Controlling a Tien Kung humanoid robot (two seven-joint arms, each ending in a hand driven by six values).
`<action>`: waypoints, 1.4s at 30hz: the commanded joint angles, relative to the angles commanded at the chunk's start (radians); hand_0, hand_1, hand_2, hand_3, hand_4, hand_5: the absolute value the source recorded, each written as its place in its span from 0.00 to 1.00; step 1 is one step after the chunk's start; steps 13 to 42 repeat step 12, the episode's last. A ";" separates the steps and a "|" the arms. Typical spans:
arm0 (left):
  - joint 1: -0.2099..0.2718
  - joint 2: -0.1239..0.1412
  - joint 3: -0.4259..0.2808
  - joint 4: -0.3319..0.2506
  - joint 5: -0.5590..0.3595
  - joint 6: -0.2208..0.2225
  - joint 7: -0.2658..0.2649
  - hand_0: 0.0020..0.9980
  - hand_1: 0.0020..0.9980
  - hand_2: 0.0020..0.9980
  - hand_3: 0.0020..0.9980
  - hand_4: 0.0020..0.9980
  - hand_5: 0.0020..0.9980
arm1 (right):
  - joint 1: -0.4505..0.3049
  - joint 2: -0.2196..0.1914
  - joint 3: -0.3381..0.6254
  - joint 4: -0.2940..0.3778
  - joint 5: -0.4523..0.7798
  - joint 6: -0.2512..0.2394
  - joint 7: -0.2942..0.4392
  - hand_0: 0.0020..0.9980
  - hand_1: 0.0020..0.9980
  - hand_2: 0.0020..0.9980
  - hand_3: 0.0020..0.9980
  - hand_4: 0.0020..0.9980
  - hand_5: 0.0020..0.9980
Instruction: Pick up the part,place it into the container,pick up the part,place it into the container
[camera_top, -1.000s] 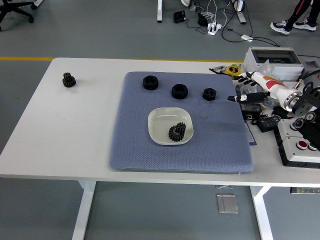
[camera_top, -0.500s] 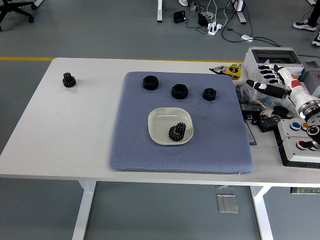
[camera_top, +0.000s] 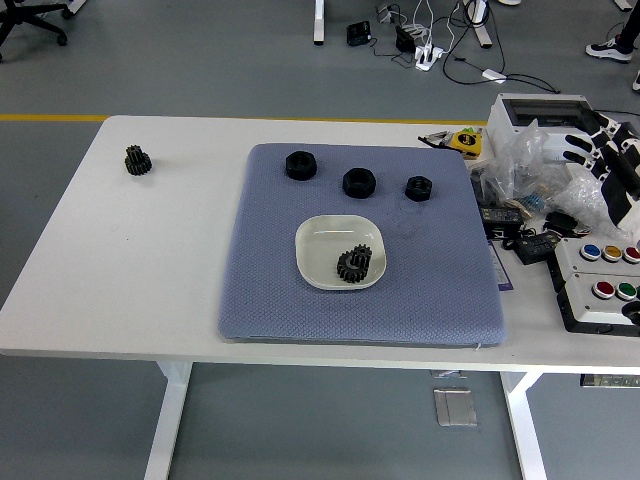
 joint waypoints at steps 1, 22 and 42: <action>-0.003 0.000 0.003 0.000 0.002 -0.001 0.000 0.65 0.67 0.68 0.58 0.66 0.58 | -0.015 -0.001 0.023 0.013 -0.014 0.002 -0.001 0.77 0.77 0.82 0.82 1.00 0.63; -0.008 0.000 0.000 0.001 0.005 -0.002 -0.002 0.65 0.67 0.67 0.58 0.66 0.58 | -0.106 0.007 0.120 0.077 -0.064 -0.006 0.030 0.76 0.76 0.80 0.80 1.00 0.64; -0.008 0.000 0.000 0.001 0.005 -0.002 -0.002 0.65 0.67 0.67 0.58 0.66 0.58 | -0.106 0.007 0.120 0.077 -0.064 -0.006 0.030 0.76 0.76 0.80 0.80 1.00 0.64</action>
